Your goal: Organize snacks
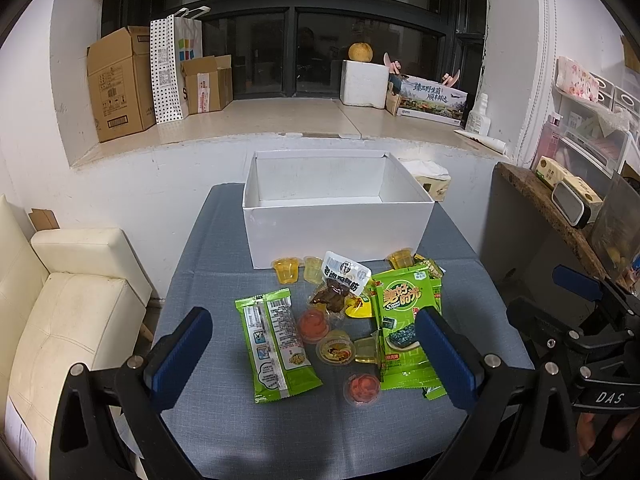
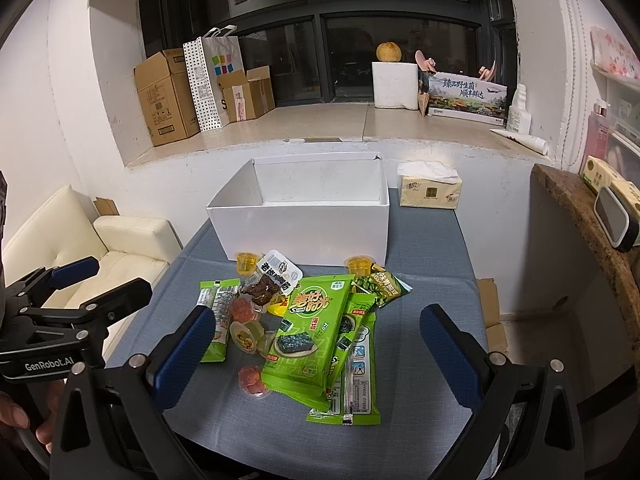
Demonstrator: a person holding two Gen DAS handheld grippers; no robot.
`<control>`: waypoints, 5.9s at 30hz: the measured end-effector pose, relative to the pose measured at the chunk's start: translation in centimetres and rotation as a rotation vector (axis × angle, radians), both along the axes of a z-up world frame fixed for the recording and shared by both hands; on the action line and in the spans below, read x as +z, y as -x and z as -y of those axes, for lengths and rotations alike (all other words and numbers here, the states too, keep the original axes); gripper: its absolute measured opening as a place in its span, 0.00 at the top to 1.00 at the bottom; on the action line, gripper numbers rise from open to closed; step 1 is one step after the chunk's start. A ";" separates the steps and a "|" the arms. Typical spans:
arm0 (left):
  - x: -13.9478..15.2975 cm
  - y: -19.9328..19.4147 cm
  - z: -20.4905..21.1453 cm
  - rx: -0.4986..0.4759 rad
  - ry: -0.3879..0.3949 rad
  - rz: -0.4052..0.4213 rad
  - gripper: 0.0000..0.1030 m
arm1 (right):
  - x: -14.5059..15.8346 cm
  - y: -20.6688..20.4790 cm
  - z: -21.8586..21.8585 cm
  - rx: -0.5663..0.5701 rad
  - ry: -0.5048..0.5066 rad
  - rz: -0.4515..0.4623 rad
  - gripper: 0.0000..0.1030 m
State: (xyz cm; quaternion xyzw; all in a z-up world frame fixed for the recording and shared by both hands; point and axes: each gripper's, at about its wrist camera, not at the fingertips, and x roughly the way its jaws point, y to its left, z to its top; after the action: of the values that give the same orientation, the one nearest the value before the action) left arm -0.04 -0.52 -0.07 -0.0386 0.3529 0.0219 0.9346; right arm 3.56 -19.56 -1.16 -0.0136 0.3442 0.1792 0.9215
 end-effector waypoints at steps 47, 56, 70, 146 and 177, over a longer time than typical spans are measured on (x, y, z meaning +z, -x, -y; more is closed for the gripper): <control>-3.3 0.0 -3.8 0.078 0.039 -0.080 0.00 | -9.6 -9.8 -6.5 -0.015 0.149 -0.267 0.00; -5.5 -0.4 -5.3 0.114 0.057 -0.131 0.00 | -12.4 -11.0 -7.6 -0.001 0.201 -0.339 0.28; -9.7 -3.9 -5.9 0.124 0.059 -0.216 0.00 | -6.5 -8.5 -1.6 -0.041 -0.006 -0.263 0.29; -2.2 -24.0 -8.4 -0.003 -0.018 -0.043 0.00 | 2.2 -23.4 -3.9 0.032 -0.080 -0.034 0.00; -10.2 -5.8 -6.4 -0.035 0.133 -0.100 0.00 | -15.2 -10.9 -9.7 -0.052 0.286 -0.327 0.18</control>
State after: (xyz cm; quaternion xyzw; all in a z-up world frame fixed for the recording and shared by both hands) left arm 5.76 5.87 -10.26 -0.0931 0.4003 -0.0161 0.9115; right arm 14.49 -9.87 -16.36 -0.1062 0.5112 0.1045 0.8464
